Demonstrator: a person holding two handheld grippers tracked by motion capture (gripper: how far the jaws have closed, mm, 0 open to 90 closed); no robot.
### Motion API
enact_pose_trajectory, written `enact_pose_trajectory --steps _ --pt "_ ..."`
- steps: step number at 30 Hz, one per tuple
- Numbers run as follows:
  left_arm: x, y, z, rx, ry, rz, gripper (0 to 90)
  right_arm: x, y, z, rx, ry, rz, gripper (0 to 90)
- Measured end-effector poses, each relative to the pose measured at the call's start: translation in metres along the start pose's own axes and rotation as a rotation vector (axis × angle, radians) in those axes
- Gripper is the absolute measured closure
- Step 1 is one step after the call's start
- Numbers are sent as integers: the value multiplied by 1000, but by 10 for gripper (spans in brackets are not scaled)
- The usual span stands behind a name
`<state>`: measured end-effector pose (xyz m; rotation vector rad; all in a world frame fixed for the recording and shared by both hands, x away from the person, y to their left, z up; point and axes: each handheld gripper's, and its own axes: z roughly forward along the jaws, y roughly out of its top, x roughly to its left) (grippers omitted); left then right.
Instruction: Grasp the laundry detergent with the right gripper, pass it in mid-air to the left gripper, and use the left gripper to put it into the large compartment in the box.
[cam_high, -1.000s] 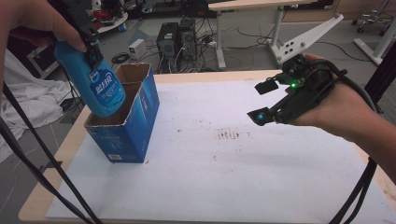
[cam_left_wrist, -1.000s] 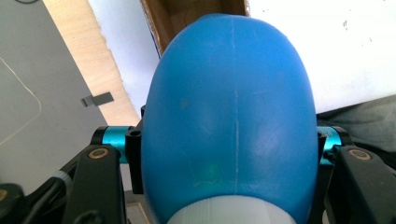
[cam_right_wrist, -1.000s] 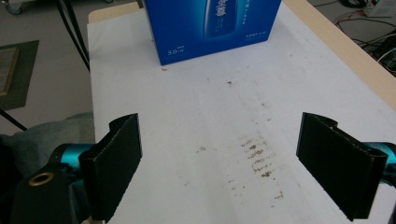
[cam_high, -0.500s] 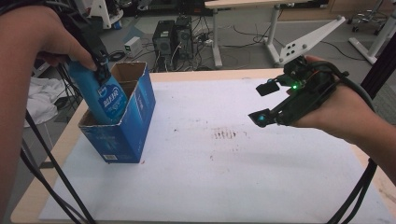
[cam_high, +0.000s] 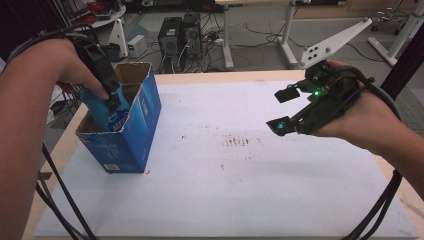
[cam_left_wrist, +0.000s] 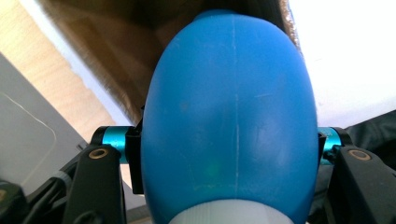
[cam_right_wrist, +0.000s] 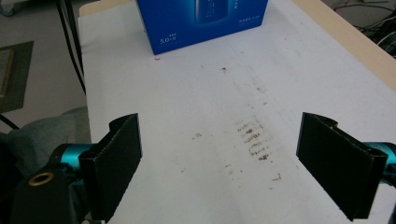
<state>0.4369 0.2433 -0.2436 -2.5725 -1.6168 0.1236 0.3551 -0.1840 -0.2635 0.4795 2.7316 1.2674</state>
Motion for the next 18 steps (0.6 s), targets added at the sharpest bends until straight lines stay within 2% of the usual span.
enact_pose_trajectory --steps 3,4,13,14,17,18 --pt "0 3 10 2 21 55 397 -1 -1 1 10 0 5 134" --pt "0 3 10 2 21 55 398 -1 -1 1 10 0 5 134" --pt "1 6 30 2 42 149 397 -4 -3 4 34 2 17 134" --pt "1 6 30 2 42 149 397 -4 -3 4 34 2 17 134" --pt "-1 7 36 -5 45 189 397 -4 -2 5 38 4 15 134" --pt "-1 7 36 -5 45 189 397 -4 -2 5 38 4 15 134"
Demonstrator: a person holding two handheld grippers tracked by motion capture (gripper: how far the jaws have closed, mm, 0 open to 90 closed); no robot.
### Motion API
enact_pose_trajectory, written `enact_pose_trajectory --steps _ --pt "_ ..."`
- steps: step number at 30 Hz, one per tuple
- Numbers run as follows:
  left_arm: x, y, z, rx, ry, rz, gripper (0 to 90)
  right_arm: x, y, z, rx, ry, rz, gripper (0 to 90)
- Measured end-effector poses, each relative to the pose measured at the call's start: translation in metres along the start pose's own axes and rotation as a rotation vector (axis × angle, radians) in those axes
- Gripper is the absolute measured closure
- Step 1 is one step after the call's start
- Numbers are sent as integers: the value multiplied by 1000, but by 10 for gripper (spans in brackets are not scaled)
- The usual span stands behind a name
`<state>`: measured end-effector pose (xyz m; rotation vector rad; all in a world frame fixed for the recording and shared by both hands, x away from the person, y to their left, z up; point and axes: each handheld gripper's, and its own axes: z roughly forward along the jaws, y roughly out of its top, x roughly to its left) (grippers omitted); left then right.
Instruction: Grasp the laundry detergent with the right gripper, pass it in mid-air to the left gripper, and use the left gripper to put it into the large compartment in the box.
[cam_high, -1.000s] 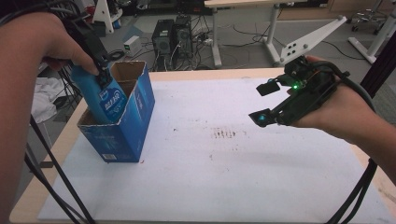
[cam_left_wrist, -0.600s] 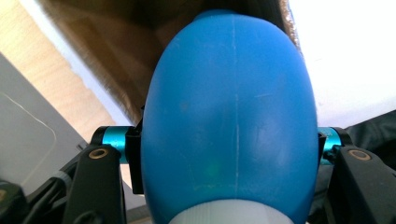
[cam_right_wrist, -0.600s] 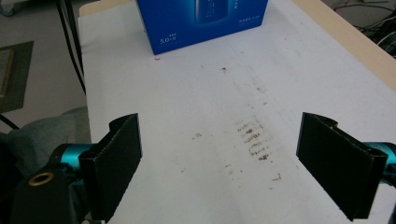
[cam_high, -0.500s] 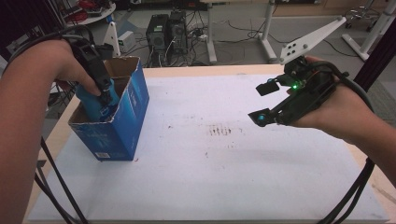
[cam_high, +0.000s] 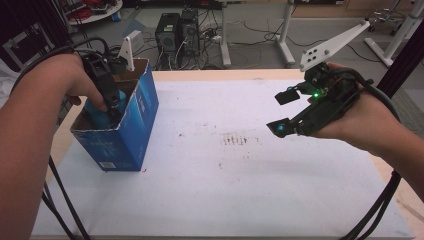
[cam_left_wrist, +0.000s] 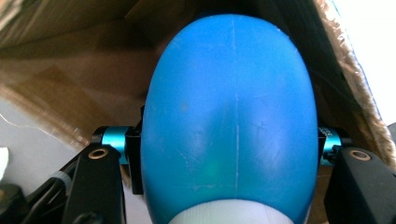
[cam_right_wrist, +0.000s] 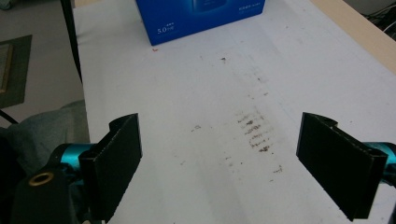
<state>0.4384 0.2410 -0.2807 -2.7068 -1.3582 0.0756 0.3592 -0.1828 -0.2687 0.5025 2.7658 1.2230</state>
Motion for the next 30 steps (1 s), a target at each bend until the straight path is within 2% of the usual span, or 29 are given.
enact_pose_trajectory --steps 9,10,18,19,23,27,30 --pt "2 1 16 8 -8 33 397 0 0 1 3 -3 2 134" --pt "2 1 16 -8 -10 32 396 0 0 1 3 -3 3 134" --pt "3 1 17 -13 -12 35 393 0 0 3 3 -2 3 134" --pt "3 2 17 -6 -14 19 393 0 0 3 3 -2 3 134" --pt "2 3 17 -7 -11 34 388 0 0 3 3 -3 4 134" --pt "1 3 15 -19 -12 26 314 0 -1 3 4 -3 6 134" --pt "1 3 14 -21 -8 26 304 0 -1 3 4 -4 6 134"
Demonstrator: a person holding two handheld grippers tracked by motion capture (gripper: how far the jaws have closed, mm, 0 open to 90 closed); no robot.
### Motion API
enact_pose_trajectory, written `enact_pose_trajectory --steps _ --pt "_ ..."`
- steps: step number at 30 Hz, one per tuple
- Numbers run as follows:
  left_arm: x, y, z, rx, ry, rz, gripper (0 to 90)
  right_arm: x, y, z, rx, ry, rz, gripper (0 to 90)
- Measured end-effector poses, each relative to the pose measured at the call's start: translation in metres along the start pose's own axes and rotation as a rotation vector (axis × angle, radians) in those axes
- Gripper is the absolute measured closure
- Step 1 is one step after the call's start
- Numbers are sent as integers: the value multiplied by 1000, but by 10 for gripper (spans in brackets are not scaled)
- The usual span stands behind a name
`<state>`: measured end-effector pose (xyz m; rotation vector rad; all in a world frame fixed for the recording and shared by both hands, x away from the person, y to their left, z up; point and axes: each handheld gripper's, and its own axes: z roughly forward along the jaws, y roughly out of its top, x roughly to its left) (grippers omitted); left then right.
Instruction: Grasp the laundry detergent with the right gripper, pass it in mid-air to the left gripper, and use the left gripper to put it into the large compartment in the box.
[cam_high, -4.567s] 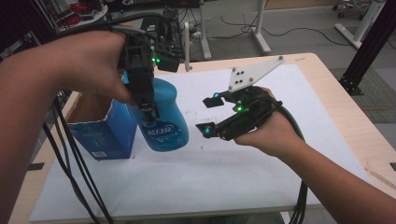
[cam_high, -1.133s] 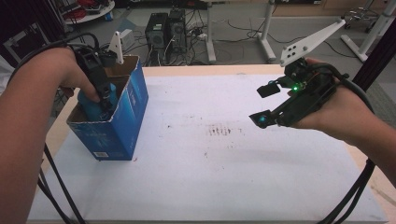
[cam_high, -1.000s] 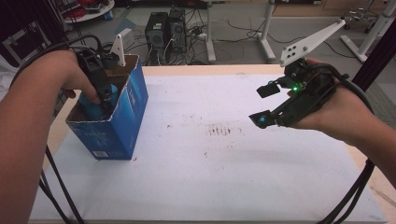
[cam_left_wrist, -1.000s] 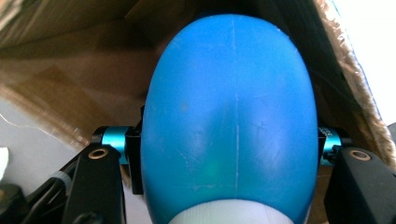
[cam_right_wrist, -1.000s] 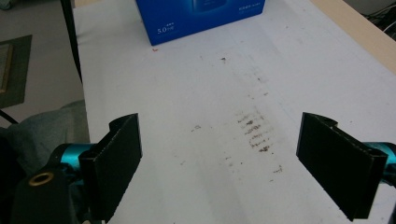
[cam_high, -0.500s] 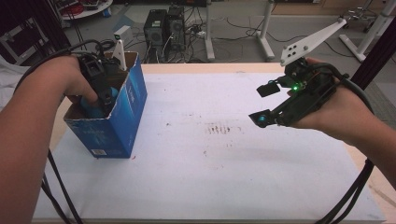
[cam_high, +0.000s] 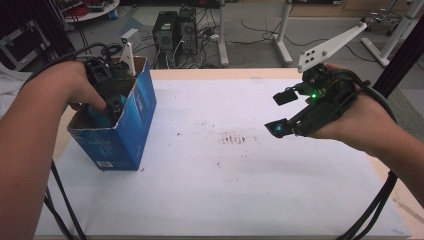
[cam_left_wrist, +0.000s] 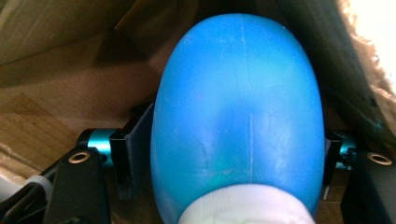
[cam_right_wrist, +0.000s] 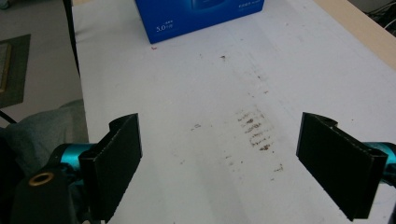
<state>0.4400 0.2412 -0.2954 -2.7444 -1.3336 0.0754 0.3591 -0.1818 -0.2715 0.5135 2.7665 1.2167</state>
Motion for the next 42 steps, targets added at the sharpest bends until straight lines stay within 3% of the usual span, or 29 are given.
enact_pose_trajectory --steps 12,17,26,32,36,42 --pt "-2 -6 -15 -20 4 19 296 -2 -2 -2 11 7 11 134" --pt "-3 -9 -23 -28 12 17 252 -3 -2 -4 15 7 11 134" --pt "-7 -17 -45 -64 16 26 207 -9 -1 -13 28 7 22 134" --pt "-11 -22 -64 -74 36 50 163 -13 3 -20 69 10 22 134" --pt "-17 -26 -77 -89 48 69 131 -15 8 -24 129 20 14 134" --pt "-31 -28 -94 -104 46 142 116 -21 13 -30 225 32 14 134"
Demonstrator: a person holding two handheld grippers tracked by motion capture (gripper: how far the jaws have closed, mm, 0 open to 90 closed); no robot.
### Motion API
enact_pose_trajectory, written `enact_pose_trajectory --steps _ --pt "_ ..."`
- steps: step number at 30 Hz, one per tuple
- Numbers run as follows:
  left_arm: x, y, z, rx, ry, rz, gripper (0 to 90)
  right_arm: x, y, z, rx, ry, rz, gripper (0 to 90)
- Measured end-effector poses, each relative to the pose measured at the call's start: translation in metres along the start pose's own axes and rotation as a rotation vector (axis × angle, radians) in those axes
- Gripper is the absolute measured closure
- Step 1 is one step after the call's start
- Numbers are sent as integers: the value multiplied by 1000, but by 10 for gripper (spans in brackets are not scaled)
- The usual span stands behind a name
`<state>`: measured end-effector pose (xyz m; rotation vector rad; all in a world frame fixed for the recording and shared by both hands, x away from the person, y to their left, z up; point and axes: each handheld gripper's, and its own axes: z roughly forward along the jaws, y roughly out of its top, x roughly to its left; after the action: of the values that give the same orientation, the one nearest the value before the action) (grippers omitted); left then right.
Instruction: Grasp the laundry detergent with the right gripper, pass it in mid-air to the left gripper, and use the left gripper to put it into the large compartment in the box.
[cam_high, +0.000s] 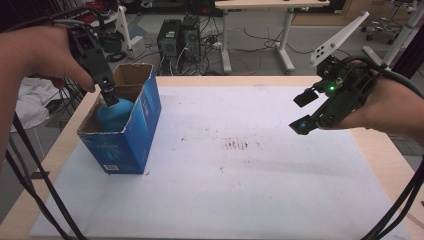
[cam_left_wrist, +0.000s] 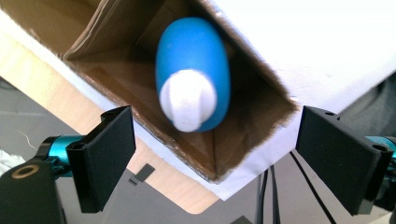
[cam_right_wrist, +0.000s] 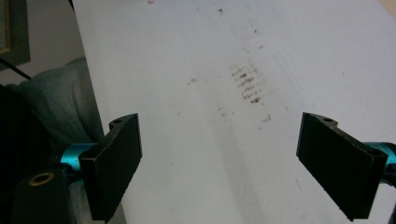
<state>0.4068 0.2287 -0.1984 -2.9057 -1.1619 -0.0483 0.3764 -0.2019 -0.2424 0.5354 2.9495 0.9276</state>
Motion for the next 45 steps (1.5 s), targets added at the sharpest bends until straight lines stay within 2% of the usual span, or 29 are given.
enact_pose_trajectory --steps 7,18,22,23,25,27,32,42,45 --pt "-19 13 -12 0 -10 105 91 0 7 -11 121 8 -26 134" --pt "-49 38 -10 -4 -42 270 45 -4 16 -10 293 9 -63 134" --pt "-58 45 -6 -2 -65 329 16 -5 21 -10 334 17 -83 134" --pt "-58 45 -6 -2 -65 329 16 -5 21 -10 334 17 -83 134" --pt "-65 51 -2 -7 -85 372 16 -6 25 -11 355 7 -102 134" --pt "-70 55 1 -8 -88 401 16 -6 27 -10 365 0 -108 134" --pt "-81 64 6 -1 -104 451 16 -7 32 -9 397 -9 -114 134" --pt "-94 76 14 6 -134 497 16 -7 36 -5 410 -17 -130 134" --pt "-96 79 17 8 -141 494 16 -8 37 -5 409 -19 -132 134"
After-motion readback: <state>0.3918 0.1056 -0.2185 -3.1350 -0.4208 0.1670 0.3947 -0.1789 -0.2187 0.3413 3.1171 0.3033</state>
